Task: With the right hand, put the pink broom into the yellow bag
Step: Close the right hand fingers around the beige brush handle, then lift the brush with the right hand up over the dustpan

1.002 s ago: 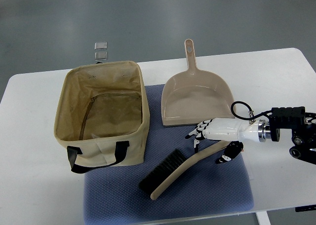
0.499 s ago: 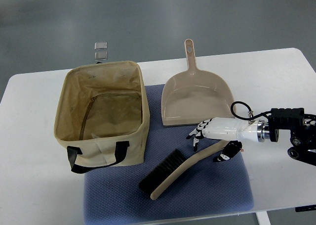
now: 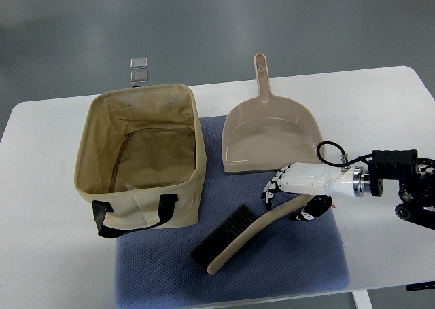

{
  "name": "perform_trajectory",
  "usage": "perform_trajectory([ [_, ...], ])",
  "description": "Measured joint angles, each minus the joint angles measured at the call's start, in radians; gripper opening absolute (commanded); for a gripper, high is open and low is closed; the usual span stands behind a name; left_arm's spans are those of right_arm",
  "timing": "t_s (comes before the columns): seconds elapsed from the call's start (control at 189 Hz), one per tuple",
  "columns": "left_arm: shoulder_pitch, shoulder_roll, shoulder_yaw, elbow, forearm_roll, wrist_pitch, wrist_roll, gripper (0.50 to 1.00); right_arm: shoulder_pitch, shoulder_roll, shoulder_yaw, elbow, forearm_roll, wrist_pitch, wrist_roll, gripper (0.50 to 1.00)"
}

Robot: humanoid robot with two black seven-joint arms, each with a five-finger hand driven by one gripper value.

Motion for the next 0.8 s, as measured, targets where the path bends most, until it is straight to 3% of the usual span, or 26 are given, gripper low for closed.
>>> perform_trajectory([
  [0.095,0.000,0.000,0.000,0.000,0.000,0.000,0.000,1.000,-0.001,0.003,0.000,0.000,-0.002,0.000,0.000,0.756],
  [0.186,0.000,0.000,0.000,0.000,0.000,0.000,0.000,1.000,-0.001,0.004,0.000,-0.001,-0.003,0.000,-0.003,0.701],
  [0.297,0.000,0.000,0.000,0.000,0.000,0.000,0.000,1.000,-0.001,0.004,0.000,-0.002,-0.003,0.000,-0.006,0.582],
  [0.456,0.000,0.000,0.000,0.000,0.000,0.000,0.000,1.000,-0.001,-0.001,0.001,-0.002,-0.005,-0.008,-0.002,0.509],
  [0.801,0.000,0.000,0.000,0.000,0.000,0.000,0.000,1.000,0.012,-0.030,0.022,-0.001,0.005,-0.040,0.028,0.500],
])
